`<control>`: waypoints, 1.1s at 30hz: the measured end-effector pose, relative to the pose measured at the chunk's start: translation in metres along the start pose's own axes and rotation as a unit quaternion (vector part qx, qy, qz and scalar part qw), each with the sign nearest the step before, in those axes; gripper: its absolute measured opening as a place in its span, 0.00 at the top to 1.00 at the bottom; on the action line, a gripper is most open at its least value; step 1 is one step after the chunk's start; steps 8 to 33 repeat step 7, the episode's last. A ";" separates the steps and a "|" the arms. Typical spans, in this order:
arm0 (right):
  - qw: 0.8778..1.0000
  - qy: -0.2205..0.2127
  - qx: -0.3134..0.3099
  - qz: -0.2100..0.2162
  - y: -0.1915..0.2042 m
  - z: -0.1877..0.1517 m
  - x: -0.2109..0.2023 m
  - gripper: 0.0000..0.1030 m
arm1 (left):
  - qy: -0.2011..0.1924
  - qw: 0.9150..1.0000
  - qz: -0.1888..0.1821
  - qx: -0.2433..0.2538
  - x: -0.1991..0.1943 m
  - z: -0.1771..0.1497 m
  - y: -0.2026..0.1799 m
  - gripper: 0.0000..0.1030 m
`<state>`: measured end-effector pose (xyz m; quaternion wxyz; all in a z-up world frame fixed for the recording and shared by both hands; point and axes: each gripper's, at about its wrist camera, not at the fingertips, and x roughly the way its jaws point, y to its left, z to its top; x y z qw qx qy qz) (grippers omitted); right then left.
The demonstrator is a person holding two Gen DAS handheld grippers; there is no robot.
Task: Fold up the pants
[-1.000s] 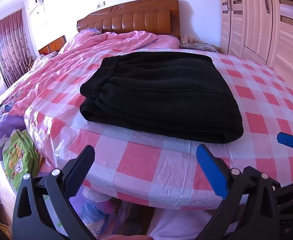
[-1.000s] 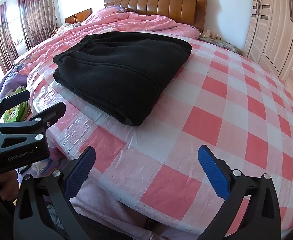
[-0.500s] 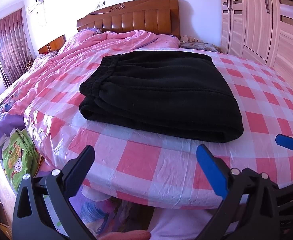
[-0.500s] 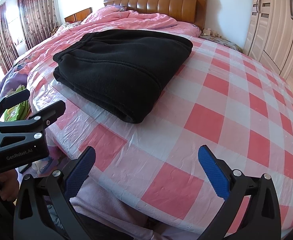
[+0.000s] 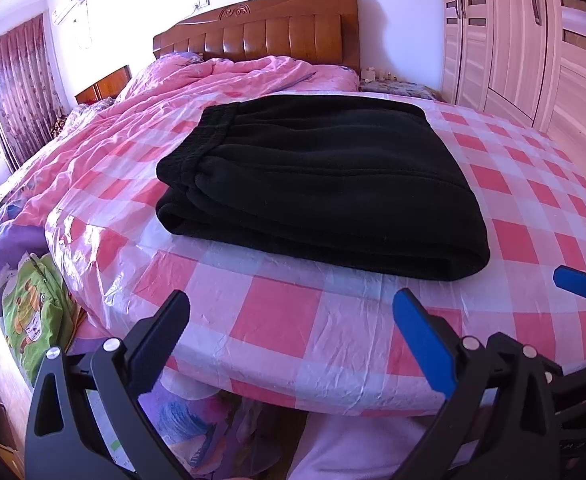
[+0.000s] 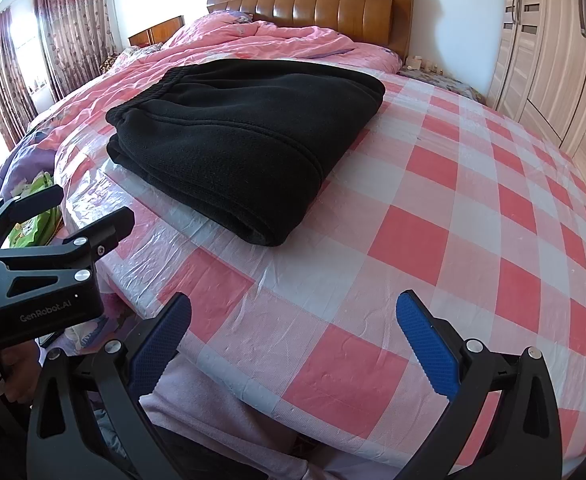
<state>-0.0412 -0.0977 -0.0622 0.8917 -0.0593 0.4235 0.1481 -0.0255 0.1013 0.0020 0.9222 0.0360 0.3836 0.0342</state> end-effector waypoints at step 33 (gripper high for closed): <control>1.000 0.000 0.000 0.000 0.000 0.000 0.000 0.04 | 0.014 1.000 -0.005 -0.002 0.006 -0.001 0.000 0.01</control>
